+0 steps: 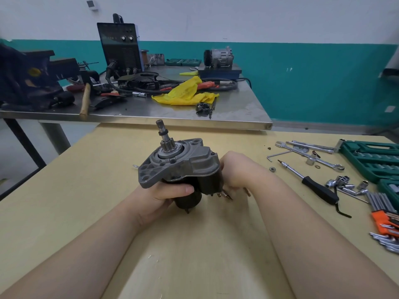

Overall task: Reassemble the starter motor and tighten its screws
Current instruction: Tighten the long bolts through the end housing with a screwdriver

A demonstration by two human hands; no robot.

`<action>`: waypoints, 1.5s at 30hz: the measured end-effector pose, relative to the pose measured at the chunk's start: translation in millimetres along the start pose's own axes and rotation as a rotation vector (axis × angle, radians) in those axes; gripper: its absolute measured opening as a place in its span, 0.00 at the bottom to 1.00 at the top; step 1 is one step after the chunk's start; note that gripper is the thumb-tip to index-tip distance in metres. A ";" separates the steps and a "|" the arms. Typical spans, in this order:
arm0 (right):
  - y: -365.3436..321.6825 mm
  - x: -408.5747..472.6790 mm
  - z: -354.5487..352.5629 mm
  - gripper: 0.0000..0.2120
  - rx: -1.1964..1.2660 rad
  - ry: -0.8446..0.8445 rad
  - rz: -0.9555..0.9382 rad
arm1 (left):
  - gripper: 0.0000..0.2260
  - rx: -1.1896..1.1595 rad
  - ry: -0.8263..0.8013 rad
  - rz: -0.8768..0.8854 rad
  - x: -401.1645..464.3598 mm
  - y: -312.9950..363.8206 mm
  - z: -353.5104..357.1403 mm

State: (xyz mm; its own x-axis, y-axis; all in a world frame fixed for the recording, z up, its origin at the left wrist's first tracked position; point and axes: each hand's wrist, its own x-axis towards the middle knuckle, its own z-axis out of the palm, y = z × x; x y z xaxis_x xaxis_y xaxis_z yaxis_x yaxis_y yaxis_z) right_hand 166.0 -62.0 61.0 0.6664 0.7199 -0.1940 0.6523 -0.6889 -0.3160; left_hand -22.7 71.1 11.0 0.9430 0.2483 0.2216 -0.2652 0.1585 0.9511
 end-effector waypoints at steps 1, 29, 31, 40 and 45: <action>3.1 0.4 -3.1 0.04 0.034 0.020 0.026 | 0.29 0.006 0.000 0.001 -0.1 0.2 0.2; 32.1 17.3 -5.2 0.02 -0.087 0.114 0.192 | 0.31 0.051 0.039 0.042 1.4 1.4 7.3; 33.2 15.1 -4.8 0.05 -0.110 0.070 0.196 | 0.31 0.045 0.043 0.041 1.4 1.4 7.7; 37.0 12.0 -1.6 0.16 -0.101 0.018 0.147 | 0.30 0.030 0.043 0.051 2.0 1.9 8.4; 40.4 5.6 -6.3 0.23 -0.077 -0.060 0.093 | 0.29 0.046 0.041 0.044 2.7 1.7 7.6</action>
State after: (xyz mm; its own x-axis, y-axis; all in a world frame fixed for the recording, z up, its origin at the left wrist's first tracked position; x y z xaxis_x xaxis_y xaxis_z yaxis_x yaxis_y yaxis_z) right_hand 198.4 -86.3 53.0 0.7043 0.6546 -0.2748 0.6158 -0.7559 -0.2223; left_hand -19.1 64.9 14.9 0.9215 0.2928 0.2551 -0.2957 0.1031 0.9497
